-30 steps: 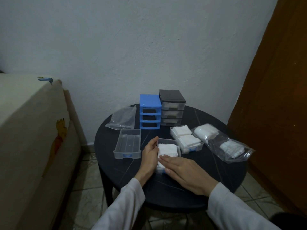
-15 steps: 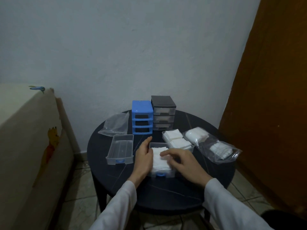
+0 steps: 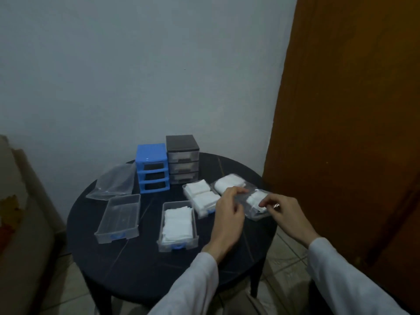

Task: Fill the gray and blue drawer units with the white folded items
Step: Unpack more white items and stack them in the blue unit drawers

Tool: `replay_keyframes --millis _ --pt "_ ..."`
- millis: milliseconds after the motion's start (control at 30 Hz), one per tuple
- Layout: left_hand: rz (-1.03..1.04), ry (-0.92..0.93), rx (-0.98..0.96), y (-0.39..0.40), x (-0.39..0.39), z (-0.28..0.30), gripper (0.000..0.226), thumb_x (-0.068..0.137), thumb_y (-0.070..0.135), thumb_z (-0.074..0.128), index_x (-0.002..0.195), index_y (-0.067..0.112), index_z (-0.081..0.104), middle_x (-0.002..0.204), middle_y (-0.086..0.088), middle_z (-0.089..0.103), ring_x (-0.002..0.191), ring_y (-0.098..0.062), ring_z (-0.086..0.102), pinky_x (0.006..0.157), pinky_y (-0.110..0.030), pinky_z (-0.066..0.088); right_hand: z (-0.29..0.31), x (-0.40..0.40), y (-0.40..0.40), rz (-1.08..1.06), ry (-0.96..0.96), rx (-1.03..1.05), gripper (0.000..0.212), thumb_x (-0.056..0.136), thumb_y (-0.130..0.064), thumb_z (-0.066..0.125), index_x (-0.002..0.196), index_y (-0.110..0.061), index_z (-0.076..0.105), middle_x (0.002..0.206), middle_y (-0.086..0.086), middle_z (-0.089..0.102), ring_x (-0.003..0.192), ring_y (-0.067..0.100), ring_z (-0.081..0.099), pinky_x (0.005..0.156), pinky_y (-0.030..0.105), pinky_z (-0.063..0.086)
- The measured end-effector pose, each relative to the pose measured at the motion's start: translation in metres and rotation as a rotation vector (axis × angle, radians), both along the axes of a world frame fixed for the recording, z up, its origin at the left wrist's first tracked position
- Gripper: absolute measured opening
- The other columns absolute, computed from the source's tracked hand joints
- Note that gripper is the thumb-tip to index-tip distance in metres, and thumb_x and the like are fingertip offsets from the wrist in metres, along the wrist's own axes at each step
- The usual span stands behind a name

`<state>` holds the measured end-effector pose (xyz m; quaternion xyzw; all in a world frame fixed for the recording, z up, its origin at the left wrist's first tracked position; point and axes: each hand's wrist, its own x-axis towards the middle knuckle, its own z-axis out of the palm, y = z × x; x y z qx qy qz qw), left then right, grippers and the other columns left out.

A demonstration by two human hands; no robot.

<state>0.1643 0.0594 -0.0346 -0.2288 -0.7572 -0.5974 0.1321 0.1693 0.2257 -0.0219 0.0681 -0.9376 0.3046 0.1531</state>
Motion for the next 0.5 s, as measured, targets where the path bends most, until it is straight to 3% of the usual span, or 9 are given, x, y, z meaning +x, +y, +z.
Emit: replay_keyframes --millis 67,167,333,433,500 --pt "-0.029 -0.001 -0.06 0.016 -0.007 -0.006 0.034 0.091 0.001 0.046 0.105 0.03 0.054 0.129 0.005 0.05 0.122 0.002 0.042 0.096 -0.006 0.034 -0.005 -0.003 0.011 -0.04 -0.019 0.02 0.018 0.091 -0.007 0.052 0.099 -0.019 0.064 0.105 -0.003 0.062 0.091 0.002 0.057 0.072 0.013 0.045" --pt "-0.055 0.0 -0.186 0.035 -0.025 -0.012 0.027 0.092 0.003 0.046 0.11 0.02 0.057 0.133 0.004 0.046 0.115 0.013 0.034 0.088 0.006 0.024 -0.012 -0.009 0.022 -0.077 -0.047 0.069 0.022 0.092 -0.008 0.051 0.108 -0.017 0.063 0.112 -0.002 0.062 0.095 0.001 0.052 0.069 0.008 0.04" --pt "-0.103 0.036 -0.371 0.056 -0.055 -0.022 0.031 0.093 0.013 0.049 0.122 0.022 0.057 0.146 -0.001 0.035 0.138 -0.012 0.024 0.108 -0.021 0.015 -0.023 -0.023 0.033 -0.076 -0.047 0.128 0.028 0.09 -0.006 0.052 0.115 -0.016 0.061 0.115 0.002 0.063 0.101 0.007 0.056 0.08 0.007 0.036" --pt "-0.138 0.043 -0.431 0.064 -0.064 -0.029 0.038 0.095 0.015 0.048 0.13 0.028 0.05 0.15 0.0 0.032 0.141 -0.014 0.019 0.114 -0.029 0.014 -0.028 -0.029 0.038 -0.079 -0.041 0.129 0.031 0.089 -0.005 0.054 0.119 -0.013 0.059 0.117 0.002 0.062 0.107 0.009 0.056 0.086 0.009 0.034" --pt "-0.164 0.042 -0.415 0.067 -0.067 -0.034 0.04 0.095 0.013 0.046 0.131 0.029 0.048 0.146 0.002 0.038 0.137 -0.01 0.028 0.113 -0.028 0.023 -0.032 -0.031 0.041 -0.067 -0.035 0.122 0.032 0.089 -0.005 0.053 0.119 -0.013 0.058 0.119 0.002 0.061 0.108 0.007 0.055 0.087 0.009 0.034"
